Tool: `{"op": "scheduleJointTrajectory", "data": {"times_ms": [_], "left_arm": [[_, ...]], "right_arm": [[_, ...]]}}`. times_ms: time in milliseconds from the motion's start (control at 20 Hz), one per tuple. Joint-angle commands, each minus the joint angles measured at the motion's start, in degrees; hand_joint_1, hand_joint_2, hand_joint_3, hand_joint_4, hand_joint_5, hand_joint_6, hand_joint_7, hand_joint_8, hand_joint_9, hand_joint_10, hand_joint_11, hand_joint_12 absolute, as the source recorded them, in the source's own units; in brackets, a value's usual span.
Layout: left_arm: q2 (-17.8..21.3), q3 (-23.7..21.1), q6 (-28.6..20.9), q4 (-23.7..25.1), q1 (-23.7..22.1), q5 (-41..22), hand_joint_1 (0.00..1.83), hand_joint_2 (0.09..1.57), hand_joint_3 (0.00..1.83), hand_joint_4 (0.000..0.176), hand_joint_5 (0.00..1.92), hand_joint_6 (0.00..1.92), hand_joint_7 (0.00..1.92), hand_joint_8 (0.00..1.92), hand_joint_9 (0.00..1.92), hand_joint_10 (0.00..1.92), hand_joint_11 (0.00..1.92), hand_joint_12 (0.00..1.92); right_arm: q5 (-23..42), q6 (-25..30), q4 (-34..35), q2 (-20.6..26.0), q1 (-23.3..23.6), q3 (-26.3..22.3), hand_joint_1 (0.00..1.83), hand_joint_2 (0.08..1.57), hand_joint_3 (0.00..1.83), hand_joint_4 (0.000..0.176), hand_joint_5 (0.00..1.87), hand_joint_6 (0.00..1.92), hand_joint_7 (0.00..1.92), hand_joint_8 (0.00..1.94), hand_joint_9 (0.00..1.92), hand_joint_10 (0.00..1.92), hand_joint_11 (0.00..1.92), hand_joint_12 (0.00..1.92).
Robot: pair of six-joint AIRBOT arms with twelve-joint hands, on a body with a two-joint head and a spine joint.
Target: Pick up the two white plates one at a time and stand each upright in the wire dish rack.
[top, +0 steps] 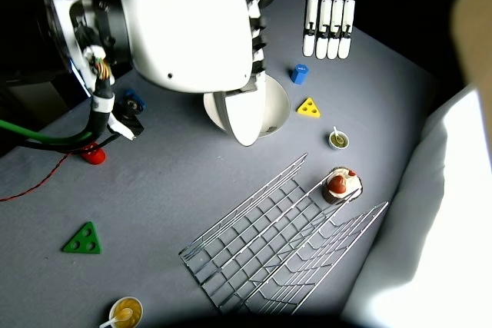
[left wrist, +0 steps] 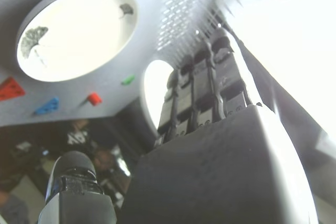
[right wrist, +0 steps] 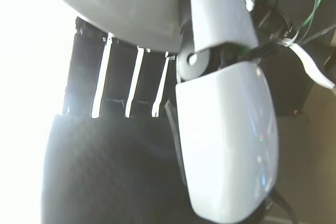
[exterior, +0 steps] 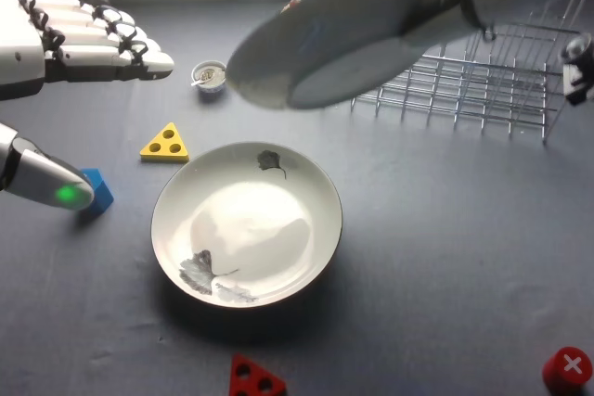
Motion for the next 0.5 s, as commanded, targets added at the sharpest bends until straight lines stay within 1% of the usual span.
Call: {"op": "scheduleJointTrajectory", "data": {"times_ms": [0, 100, 150, 200, 250, 350, 400, 450], "left_arm": [[0.0, -0.15, -0.01, -3.45, -0.63, -3.21, 0.02, 0.94, 0.0, 0.0, 0.08, 0.0, 0.12, 0.0, 0.13, 0.0, 0.15, 0.01], [0.01, -0.76, -0.01, -3.13, -0.62, -3.65, 0.02, 0.94, 0.0, 0.0, 0.07, 0.0, 0.11, 0.0, 0.13, 0.0, 0.15, 0.01], [0.04, -0.93, -0.01, -3.04, -0.63, -3.82, 0.01, 0.94, 0.0, 0.0, 0.08, 0.0, 0.12, 0.0, 0.13, 0.0, 0.15, 0.01], [0.04, -0.93, -0.01, -2.96, -0.71, -3.89, 0.0, 0.94, 0.0, 0.0, 0.08, 0.0, 0.11, 0.0, 0.12, 0.0, 0.16, 0.01], [0.01, -0.93, -0.01, -2.63, -0.86, -3.89, 0.0, 0.95, 0.0, 0.0, 0.06, 0.0, 0.1, 0.0, 0.11, 0.0, 0.14, 0.01], [-0.11, -1.05, -0.01, -2.02, -1.08, -3.66, 0.0, 0.94, 0.0, 0.0, 0.06, 0.0, 0.1, 0.0, 0.11, 0.0, 0.15, 0.01], [-0.11, -1.15, -0.01, -1.99, -1.1, -3.67, 0.0, 0.94, 0.0, 0.0, 0.05, 0.0, 0.09, 0.0, 0.11, 0.0, 0.14, 0.01], [-0.11, -1.21, -0.01, -1.99, -1.12, -3.7, 0.01, 0.94, 0.0, 0.0, 0.06, 0.0, 0.09, 0.0, 0.1, 0.0, 0.14, 0.01]], "right_arm": [[2.95, 1.23, 1.71, 0.25, 0.81, 0.79, 1.5, 1.04, 0.0, 0.0, 0.98, 0.94, 1.17, 0.43, 1.15, 0.64, 1.02, 1.3], [2.91, 1.48, 1.69, -0.16, 0.8, 2.57, 1.5, 1.04, 0.0, 0.0, 0.98, 0.94, 1.16, 0.41, 1.14, 0.67, 1.02, 1.31], [2.89, 3.11, 1.36, -0.39, 0.79, 3.88, 1.49, 1.05, 0.0, 0.0, 0.98, 0.97, 1.07, 0.54, 1.11, 0.71, 1.01, 1.34], [2.88, 5.75, 0.11, -0.63, 0.79, 4.89, 1.5, 1.05, 0.0, 0.0, 0.99, 0.95, 1.09, 0.53, 1.11, 0.7, 0.98, 1.34], [2.81, 8.97, -1.85, -0.98, 0.83, 6.17, 1.49, 1.05, 0.0, 0.0, 0.97, 0.98, 1.1, 0.5, 1.11, 0.71, 1.0, 1.35], [2.45, 15.4, -5.71, -1.42, 1.18, 8.03, 1.49, 1.06, 0.0, 0.0, 0.95, 1.01, 1.06, 0.55, 1.08, 0.77, 0.99, 1.37], [2.13, 16.42, -7.08, -1.61, 1.39, 8.59, 1.49, 1.06, 0.0, 0.0, 0.95, 1.01, 1.08, 0.54, 1.08, 0.76, 1.0, 1.35], [1.88, 16.86, -8.21, -1.73, 1.68, 9.03, 1.49, 1.05, 0.0, 0.0, 0.96, 0.98, 1.13, 0.49, 1.09, 0.74, 1.01, 1.33]]}}
